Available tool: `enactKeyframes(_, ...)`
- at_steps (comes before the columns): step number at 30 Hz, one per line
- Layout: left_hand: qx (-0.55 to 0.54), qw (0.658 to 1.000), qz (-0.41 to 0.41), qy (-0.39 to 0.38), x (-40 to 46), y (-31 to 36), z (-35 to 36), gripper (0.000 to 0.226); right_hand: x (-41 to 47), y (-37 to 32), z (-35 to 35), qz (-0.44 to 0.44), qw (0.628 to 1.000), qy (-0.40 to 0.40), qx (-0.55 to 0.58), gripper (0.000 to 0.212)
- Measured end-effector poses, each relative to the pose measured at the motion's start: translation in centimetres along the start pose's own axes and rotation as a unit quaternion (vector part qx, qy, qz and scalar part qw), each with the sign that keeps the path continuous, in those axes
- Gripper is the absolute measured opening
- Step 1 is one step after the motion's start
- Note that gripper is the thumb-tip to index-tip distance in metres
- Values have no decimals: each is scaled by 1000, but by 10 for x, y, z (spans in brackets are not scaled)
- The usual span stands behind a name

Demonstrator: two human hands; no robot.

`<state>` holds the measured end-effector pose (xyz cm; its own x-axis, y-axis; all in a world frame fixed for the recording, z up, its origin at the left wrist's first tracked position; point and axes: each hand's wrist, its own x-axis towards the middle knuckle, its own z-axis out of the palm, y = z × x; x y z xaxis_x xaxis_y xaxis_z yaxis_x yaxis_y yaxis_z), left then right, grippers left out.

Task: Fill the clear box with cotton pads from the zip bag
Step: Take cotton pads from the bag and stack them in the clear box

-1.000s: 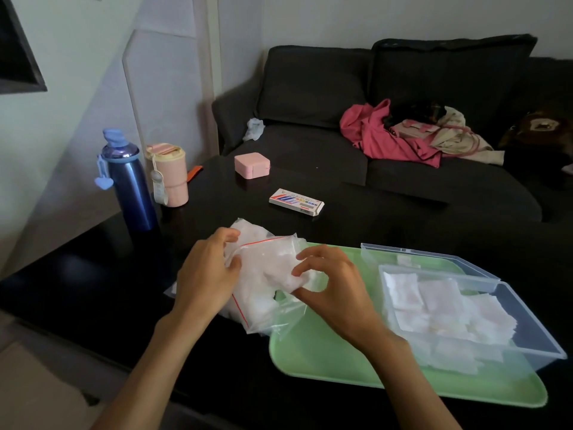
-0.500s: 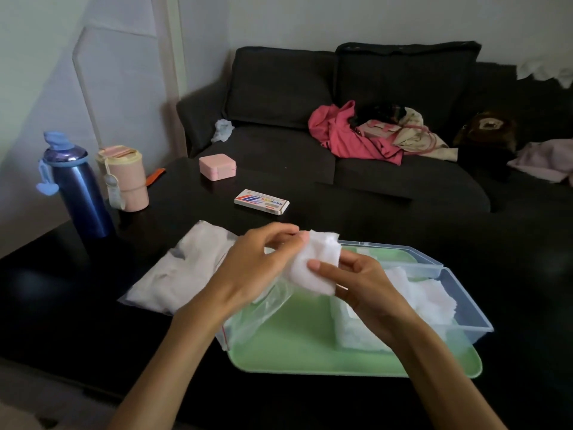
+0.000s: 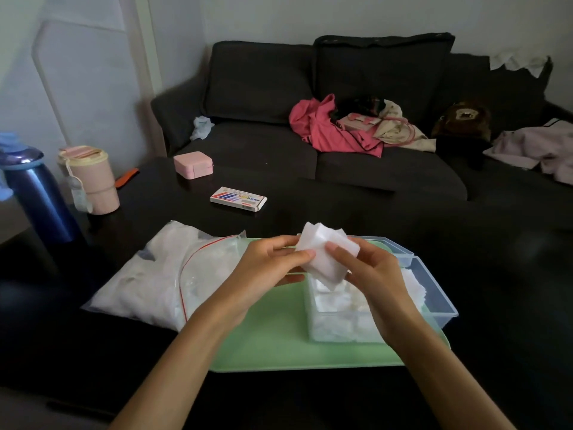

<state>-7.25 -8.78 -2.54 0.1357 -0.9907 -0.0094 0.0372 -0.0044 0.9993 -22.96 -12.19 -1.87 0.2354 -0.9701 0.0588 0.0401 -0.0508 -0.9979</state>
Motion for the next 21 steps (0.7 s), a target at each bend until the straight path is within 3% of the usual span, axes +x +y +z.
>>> enactKeyframes(4,11,1000,11,9,3,-4,6,19,2,2,-3,-54,995,11,-83,20)
enactKeyframes(7,-13,998,42,40,5,-6,11,14,3,3,-8,63,997,-34,-15,23)
enactKeyframes(9,1,998,58,34,6,-6,15,13,2,4,-12,93,994,-51,34,21)
enactKeyframes(18,69,993,92,-22,19,-1,26,13,6,-9,-41,-35,998,12,-59,18)
enactKeyframes(21,106,990,79,-54,22,-2,28,14,9,-8,-47,-57,992,43,-107,6)
